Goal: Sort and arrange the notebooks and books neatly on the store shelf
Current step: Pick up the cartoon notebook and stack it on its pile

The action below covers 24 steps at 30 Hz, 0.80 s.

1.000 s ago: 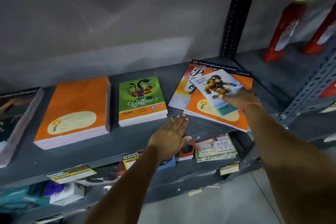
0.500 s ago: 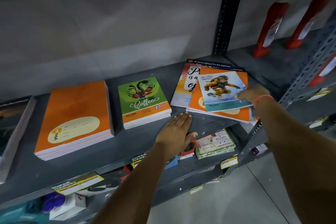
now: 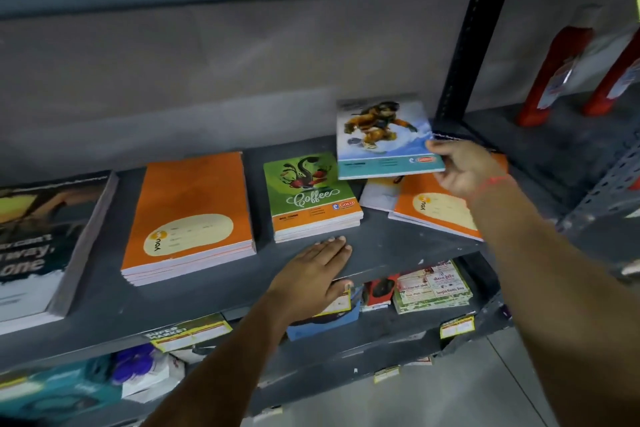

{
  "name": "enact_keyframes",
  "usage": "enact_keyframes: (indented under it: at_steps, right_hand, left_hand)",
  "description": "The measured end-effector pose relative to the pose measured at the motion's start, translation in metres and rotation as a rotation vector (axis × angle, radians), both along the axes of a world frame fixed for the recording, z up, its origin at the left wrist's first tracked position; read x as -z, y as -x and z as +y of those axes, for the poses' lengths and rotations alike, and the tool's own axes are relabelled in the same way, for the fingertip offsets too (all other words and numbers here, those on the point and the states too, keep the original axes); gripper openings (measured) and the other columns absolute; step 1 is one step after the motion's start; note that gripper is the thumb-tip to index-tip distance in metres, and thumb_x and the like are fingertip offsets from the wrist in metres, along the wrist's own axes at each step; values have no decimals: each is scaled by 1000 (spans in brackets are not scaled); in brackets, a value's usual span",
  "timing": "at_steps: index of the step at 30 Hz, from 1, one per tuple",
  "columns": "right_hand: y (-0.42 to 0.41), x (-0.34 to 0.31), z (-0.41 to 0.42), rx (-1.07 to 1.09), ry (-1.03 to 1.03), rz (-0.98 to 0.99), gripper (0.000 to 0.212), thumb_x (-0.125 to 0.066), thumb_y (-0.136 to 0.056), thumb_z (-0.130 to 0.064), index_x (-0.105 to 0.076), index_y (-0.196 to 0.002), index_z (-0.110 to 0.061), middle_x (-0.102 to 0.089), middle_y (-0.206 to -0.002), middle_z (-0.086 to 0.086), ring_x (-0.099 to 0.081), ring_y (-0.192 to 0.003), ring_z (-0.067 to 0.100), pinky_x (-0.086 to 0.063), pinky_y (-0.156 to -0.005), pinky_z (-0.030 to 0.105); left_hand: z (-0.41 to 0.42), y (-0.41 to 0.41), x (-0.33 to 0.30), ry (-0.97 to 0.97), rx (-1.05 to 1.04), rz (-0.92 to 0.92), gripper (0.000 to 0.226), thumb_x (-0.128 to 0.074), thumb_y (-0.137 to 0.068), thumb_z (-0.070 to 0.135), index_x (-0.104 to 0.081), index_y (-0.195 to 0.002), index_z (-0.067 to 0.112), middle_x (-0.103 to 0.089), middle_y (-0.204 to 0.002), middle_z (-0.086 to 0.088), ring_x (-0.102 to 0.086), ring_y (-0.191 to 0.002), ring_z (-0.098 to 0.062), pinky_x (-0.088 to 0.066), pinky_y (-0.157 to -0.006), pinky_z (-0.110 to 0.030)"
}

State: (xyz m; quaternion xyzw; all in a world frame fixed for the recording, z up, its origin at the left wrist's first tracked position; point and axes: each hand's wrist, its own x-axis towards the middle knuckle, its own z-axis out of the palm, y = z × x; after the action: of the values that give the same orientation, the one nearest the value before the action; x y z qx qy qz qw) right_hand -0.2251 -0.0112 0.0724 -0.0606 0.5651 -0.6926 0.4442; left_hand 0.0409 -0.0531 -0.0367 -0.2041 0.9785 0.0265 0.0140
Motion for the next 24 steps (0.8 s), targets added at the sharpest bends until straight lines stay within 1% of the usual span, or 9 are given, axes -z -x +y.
enact_keyframes:
  at_steps: [3,6,9,11,13,15,18,21,24]
  right_hand:
    - [-37,10,-31,-88,-14,18,23,-53,-89,-1,-52,-67,-10,-64,-37,-3,-62,-33,8,-52,-43,16]
    - [-62,24,-53,-145,-72,99,25,-54,-87,0,-50,-65,-11,-60,-33,-5,-61,-34,8,-46,-36,13]
    - [-77,37,-66,-171,-118,117,24,-56,-86,1,-50,-65,-9,-63,-56,6,-59,-57,18,-51,-47,23]
    - [-84,44,-70,-200,-149,131,20,-57,-86,0,-52,-68,-7,-58,-70,8,-56,-62,19,-52,-42,21]
    - [-87,51,-73,-202,-181,165,17,-60,-85,0,-53,-70,-6,-57,-73,9,-56,-62,19,-50,-35,15]
    - [-89,57,-77,-177,-233,228,10,-65,-81,0,-56,-77,-4,-63,-82,13,-59,-65,22,-57,-48,22]
    - [-88,63,-82,-118,-321,365,17,-70,-77,-4,-61,-91,0,-67,-108,23,-67,-92,35,-55,-88,46]
    - [-92,64,-83,-108,-403,570,10,-69,-77,-8,-62,-77,-1,-68,-108,24,-67,-98,36,-54,-88,42]
    - [-95,68,-81,-121,-458,730,21,-65,-80,-12,-67,-93,4,-68,-108,23,-65,-90,31,-44,-69,29]
  left_hand:
    - [-1,-8,1,6,-10,16,66,-12,-92,49,-8,-149,17,-6,-160,-2,-9,-148,-16,7,-111,-23]
    - [0,-5,-3,80,-43,74,68,-1,-90,47,-26,-146,16,-25,-156,-5,-28,-143,-18,-7,-115,-29]
    - [-3,-5,5,21,-25,31,66,-4,-91,49,-16,-148,17,-15,-159,-3,-17,-146,-17,-3,-117,-28]
    - [-4,-5,1,51,-59,19,69,2,-94,49,-36,-141,17,-38,-151,-4,-39,-138,-18,-18,-114,-31]
    - [-3,-5,3,40,-45,42,75,4,-89,54,-30,-144,16,-32,-154,-6,-32,-141,-20,-4,-112,-33]
    - [-4,-6,10,11,-40,24,72,-5,-86,53,-13,-148,17,-12,-160,-4,-12,-147,-19,10,-110,-28]
    - [-3,-5,7,19,-57,33,71,-10,-85,49,-13,-148,17,-12,-160,-4,-11,-147,-19,12,-109,-27]
    - [-3,-7,3,5,-58,34,64,-18,-88,47,-36,-141,18,-39,-150,-3,-38,-138,-17,-6,-110,-30]
    - [-4,-6,6,-21,-35,-53,55,-30,-83,50,-64,-117,23,-69,-120,4,-67,-108,-10,-35,-99,-27]
